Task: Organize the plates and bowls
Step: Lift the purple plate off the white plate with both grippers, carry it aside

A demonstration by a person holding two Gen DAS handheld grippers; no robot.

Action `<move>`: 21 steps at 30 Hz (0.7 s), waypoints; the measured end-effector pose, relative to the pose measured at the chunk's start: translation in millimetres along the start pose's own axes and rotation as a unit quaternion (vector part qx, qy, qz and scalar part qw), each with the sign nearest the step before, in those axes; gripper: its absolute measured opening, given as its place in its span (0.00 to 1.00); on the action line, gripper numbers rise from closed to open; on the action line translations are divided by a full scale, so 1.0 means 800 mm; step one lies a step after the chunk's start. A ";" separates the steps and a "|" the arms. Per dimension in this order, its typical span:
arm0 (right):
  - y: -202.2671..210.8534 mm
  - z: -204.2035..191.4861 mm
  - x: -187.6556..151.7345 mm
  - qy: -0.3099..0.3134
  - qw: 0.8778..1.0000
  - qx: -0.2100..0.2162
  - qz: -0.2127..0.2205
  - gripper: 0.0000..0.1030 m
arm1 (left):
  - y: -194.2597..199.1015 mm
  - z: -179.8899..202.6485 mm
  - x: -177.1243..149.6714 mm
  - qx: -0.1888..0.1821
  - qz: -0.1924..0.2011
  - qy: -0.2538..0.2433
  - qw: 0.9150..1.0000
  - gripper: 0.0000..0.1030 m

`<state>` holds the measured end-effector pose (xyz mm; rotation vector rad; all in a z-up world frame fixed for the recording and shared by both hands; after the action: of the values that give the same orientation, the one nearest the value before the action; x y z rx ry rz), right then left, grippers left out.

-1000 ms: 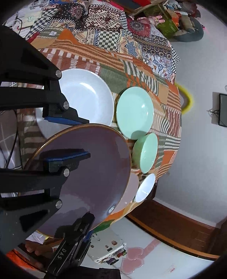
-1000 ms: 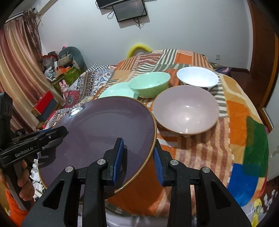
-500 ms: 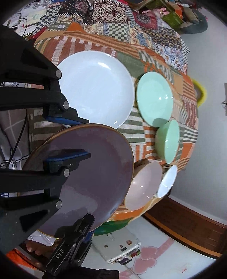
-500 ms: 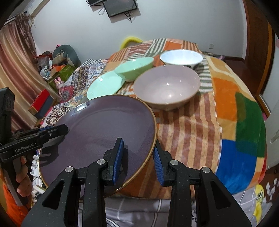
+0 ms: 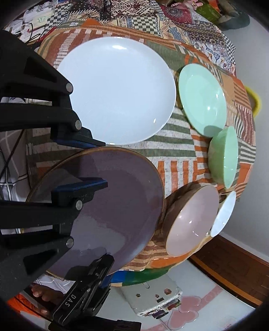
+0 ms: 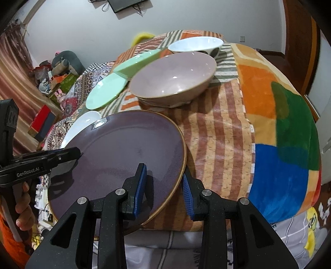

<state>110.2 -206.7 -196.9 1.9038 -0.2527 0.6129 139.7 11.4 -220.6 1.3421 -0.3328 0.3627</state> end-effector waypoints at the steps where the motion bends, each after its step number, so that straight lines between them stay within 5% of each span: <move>1: -0.001 0.002 0.000 -0.002 1.000 -0.002 -0.002 0.29 | -0.005 0.002 0.001 -0.001 -0.003 -0.001 1.000 0.29; 9: -0.007 0.019 0.000 -0.017 1.000 -0.012 -0.014 0.29 | -0.039 0.011 0.005 -0.008 -0.033 -0.005 0.999 0.29; 14: -0.012 0.024 -0.003 -0.020 0.999 -0.013 -0.022 0.29 | -0.059 0.021 -0.005 0.033 -0.045 -0.039 0.998 0.29; 21: -0.010 0.024 -0.001 -0.016 0.999 -0.016 -0.024 0.30 | -0.060 0.015 -0.003 0.013 -0.045 -0.023 0.999 0.28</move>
<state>118.4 -221.0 -209.6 1.8840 -0.2363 0.5435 158.4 -9.4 -261.2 1.3888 -0.3061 0.2614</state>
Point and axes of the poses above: each gripper's, at about its wrist camera, not at the fingertips, and y roughly against the way its jaws point, z to its right, x to its top, the point moved 2 cm from there along -y, roughly the way its jaws point, and after that the axes turned 2 degrees about z, right-handed, at the moved point
